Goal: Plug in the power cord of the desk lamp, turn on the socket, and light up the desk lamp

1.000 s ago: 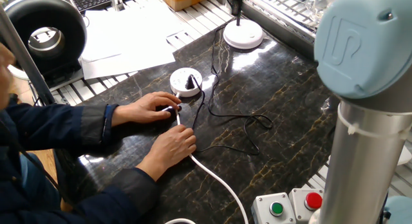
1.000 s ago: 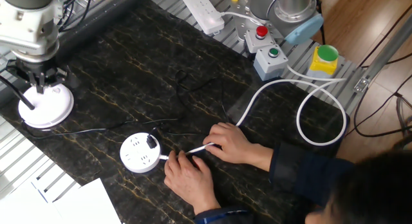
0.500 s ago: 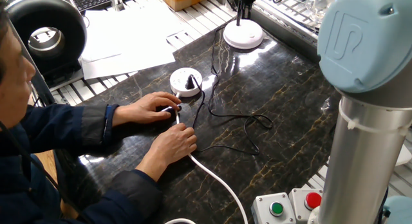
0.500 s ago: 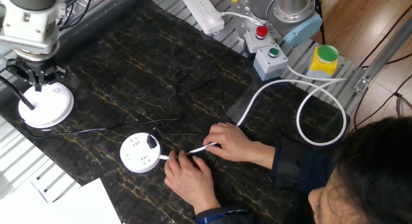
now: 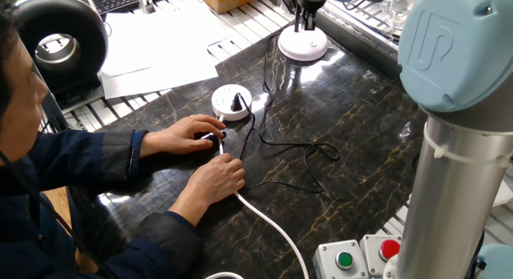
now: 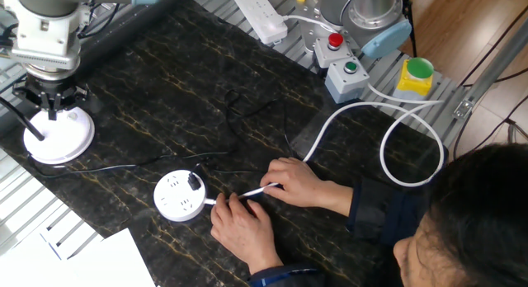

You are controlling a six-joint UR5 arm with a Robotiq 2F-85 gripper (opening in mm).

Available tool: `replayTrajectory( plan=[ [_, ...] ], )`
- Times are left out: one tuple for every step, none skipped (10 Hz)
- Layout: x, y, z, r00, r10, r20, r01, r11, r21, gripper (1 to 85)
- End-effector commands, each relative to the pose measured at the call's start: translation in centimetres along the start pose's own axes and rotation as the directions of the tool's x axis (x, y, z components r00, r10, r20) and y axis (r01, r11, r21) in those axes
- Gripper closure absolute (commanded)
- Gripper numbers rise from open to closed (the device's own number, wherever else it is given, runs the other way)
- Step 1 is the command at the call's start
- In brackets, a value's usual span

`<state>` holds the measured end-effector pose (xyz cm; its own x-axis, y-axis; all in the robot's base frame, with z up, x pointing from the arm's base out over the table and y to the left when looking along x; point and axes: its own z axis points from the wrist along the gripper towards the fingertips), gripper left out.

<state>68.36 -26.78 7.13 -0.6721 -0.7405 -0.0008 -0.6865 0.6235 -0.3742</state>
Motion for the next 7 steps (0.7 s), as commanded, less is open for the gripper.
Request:
replayTrajectory(
  plan=[
    [1.0, 1.1, 0.0, 1.000, 0.002, -0.018, -0.003, 0.999, -0.037, 84.7],
    [1.8, 1.7, 0.0, 0.999, 0.021, -0.047, -0.023, 0.998, -0.061, 84.7],
    [2.7, 2.5, -0.2, 0.994, 0.056, -0.089, -0.064, 0.994, -0.087, 84.7],
    [4.3, 2.3, -0.3, 0.986, 0.069, -0.150, -0.080, 0.994, -0.072, 84.7],
    [4.6, 2.0, -0.3, 0.983, 0.088, -0.161, -0.098, 0.993, -0.060, 84.7],
    [4.2, 2.4, -0.3, 0.984, 0.096, -0.148, -0.107, 0.992, -0.073, 84.7],
    [4.3, 2.5, 0.4, 0.986, 0.092, -0.138, -0.103, 0.992, -0.079, 84.7]
  ],
)
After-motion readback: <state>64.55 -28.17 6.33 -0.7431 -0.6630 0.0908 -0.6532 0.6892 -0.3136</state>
